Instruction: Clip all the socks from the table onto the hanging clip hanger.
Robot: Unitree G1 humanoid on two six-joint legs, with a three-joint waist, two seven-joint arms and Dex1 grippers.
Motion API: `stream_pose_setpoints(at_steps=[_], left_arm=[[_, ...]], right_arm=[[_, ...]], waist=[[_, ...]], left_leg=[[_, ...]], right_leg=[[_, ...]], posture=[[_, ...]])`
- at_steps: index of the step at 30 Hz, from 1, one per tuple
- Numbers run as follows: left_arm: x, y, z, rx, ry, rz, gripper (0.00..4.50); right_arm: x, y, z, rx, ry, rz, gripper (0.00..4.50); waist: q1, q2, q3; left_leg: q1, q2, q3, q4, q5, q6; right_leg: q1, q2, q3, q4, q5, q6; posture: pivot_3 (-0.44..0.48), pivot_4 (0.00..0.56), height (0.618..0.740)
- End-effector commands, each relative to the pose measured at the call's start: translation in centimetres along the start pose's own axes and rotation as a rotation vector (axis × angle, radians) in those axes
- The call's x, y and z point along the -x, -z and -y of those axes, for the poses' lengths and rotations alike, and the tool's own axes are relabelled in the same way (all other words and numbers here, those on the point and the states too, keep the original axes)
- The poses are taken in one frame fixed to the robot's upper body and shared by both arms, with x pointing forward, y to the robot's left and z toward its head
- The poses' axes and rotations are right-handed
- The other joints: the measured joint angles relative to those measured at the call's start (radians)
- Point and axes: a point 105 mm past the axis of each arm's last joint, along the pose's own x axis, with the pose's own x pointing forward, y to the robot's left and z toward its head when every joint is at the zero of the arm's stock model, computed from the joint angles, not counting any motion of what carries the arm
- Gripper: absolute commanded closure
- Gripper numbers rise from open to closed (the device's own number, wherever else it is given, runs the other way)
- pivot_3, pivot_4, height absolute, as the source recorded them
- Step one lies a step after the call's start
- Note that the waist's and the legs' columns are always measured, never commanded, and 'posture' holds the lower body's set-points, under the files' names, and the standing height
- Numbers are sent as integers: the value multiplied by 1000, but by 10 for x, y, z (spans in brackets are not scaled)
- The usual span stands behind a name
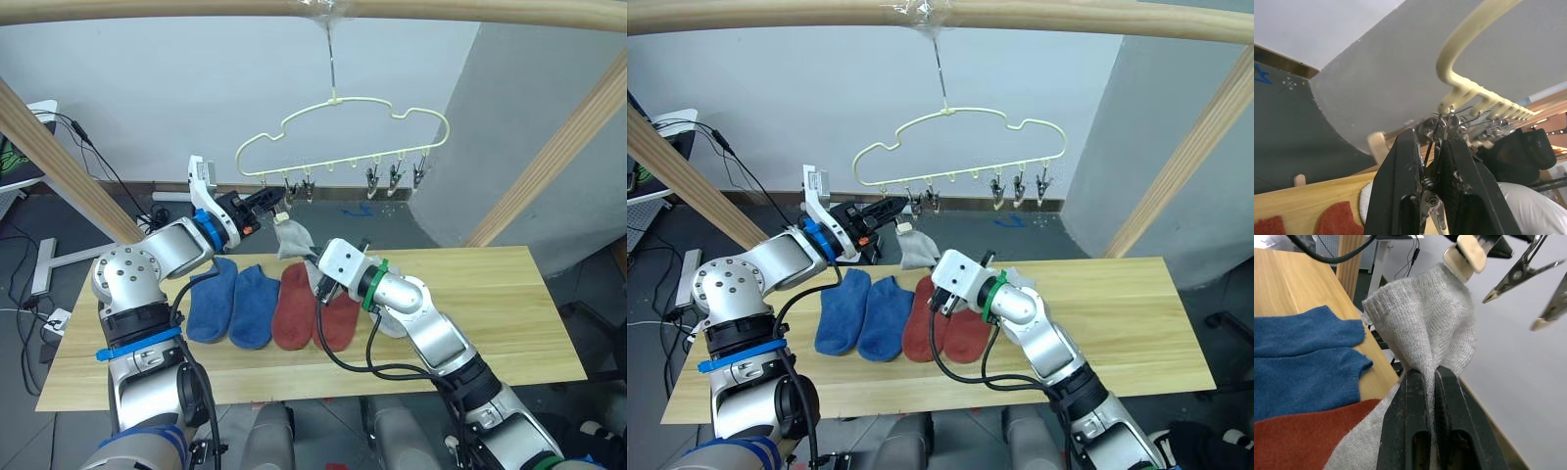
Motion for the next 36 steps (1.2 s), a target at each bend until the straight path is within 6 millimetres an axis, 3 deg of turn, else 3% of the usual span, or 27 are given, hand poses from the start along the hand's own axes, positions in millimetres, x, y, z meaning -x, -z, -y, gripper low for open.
stream_pose_setpoints(at_steps=[1,8,27,36], left_arm=[[3,-9,10,-27,40,20,4257],[3,-10,12,-23,56,9,4257],[6,-8,17,-17,89,-15,4257],[9,-11,14,-13,78,-11,4257]], right_arm=[[5,-21,2,30,6,77,4462],[14,-25,-9,21,-34,117,4462],[9,-35,6,40,32,160,4462],[17,-36,2,47,15,185,4462]], waist=[[0,0,0],[0,0,0],[0,0,0],[0,0,0]], left_leg=[[0,0,0,0,0,0],[0,0,0,0,0,0],[0,0,0,0,0,0],[0,0,0,0,0,0]], right_leg=[[0,0,0,0,0,0],[0,0,0,0,0,0],[0,0,0,0,0,0],[0,0,0,0,0,0]], posture=[[-12,241,740],[-18,241,740],[-15,245,740],[-8,248,740]])
